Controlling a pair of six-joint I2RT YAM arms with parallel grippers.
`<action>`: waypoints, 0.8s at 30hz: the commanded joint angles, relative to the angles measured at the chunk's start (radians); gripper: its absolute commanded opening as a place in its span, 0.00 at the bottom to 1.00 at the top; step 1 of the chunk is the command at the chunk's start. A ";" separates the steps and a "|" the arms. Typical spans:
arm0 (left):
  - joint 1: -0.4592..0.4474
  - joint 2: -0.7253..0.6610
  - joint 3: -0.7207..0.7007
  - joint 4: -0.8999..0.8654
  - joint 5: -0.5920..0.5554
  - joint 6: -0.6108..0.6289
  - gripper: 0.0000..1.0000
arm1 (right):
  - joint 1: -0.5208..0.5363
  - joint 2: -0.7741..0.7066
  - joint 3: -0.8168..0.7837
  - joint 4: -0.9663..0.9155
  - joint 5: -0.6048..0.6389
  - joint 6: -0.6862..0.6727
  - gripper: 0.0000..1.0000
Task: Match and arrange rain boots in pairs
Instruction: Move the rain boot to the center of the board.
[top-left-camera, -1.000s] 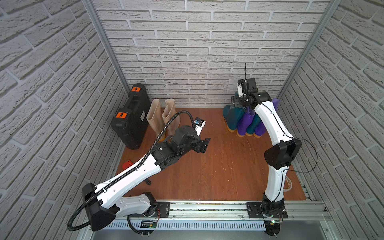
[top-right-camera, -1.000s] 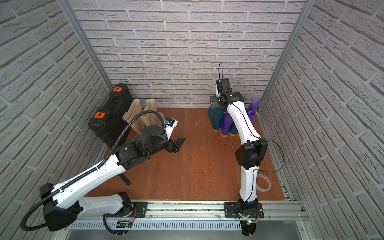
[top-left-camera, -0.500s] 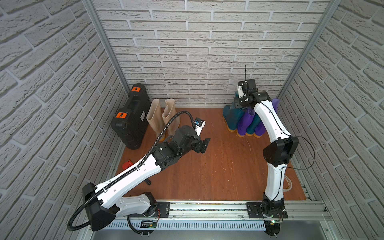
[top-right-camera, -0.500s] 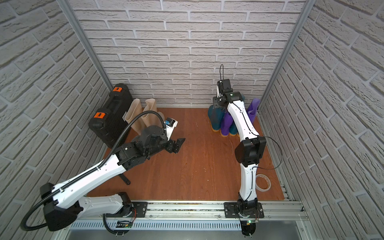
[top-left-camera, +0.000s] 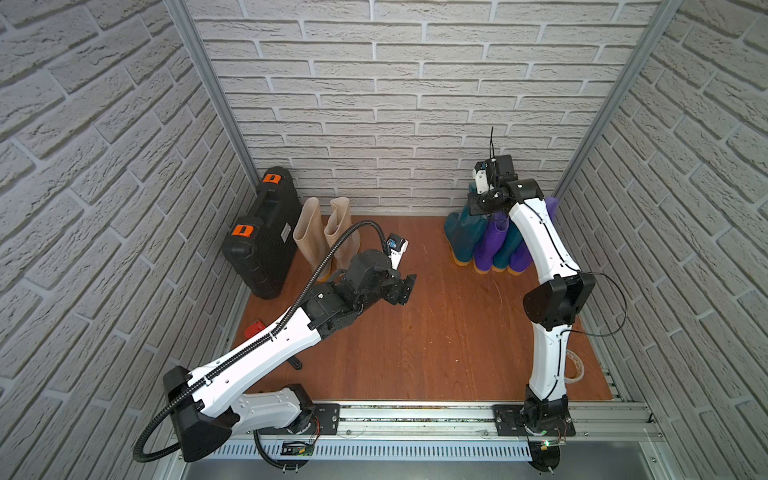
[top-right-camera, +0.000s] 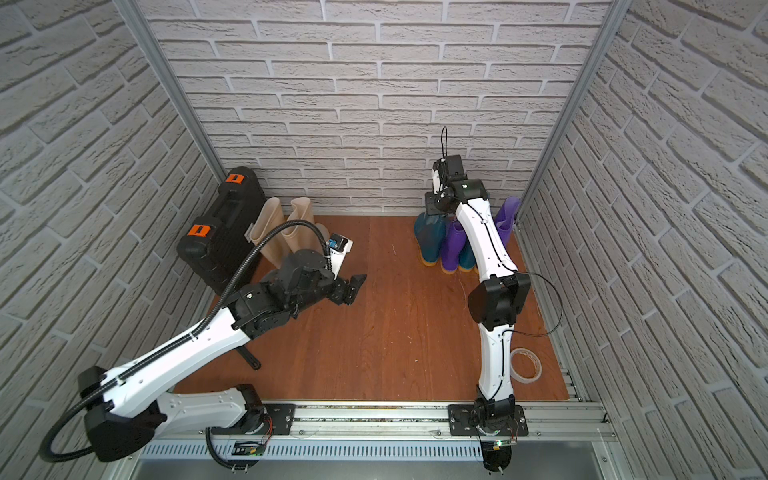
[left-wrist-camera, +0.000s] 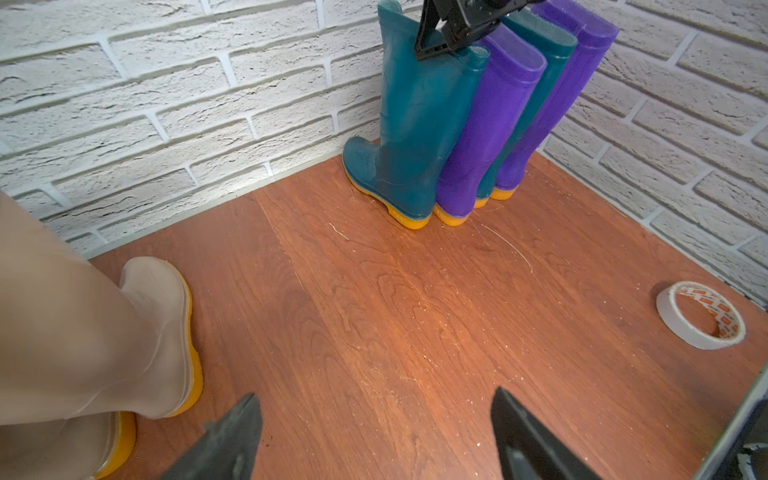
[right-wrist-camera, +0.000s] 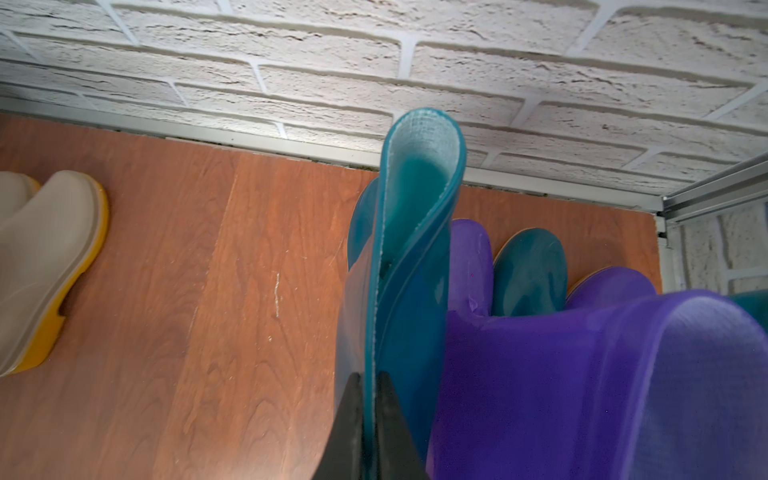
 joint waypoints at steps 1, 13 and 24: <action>-0.003 -0.003 0.045 -0.023 -0.047 -0.024 0.87 | 0.001 -0.041 0.047 0.047 -0.070 0.022 0.06; -0.002 -0.027 0.027 -0.051 -0.111 -0.060 0.87 | 0.079 -0.237 -0.174 0.208 -0.155 0.133 0.06; -0.002 -0.107 -0.017 -0.101 -0.163 -0.105 0.88 | 0.293 -0.312 -0.307 0.286 0.116 0.236 0.06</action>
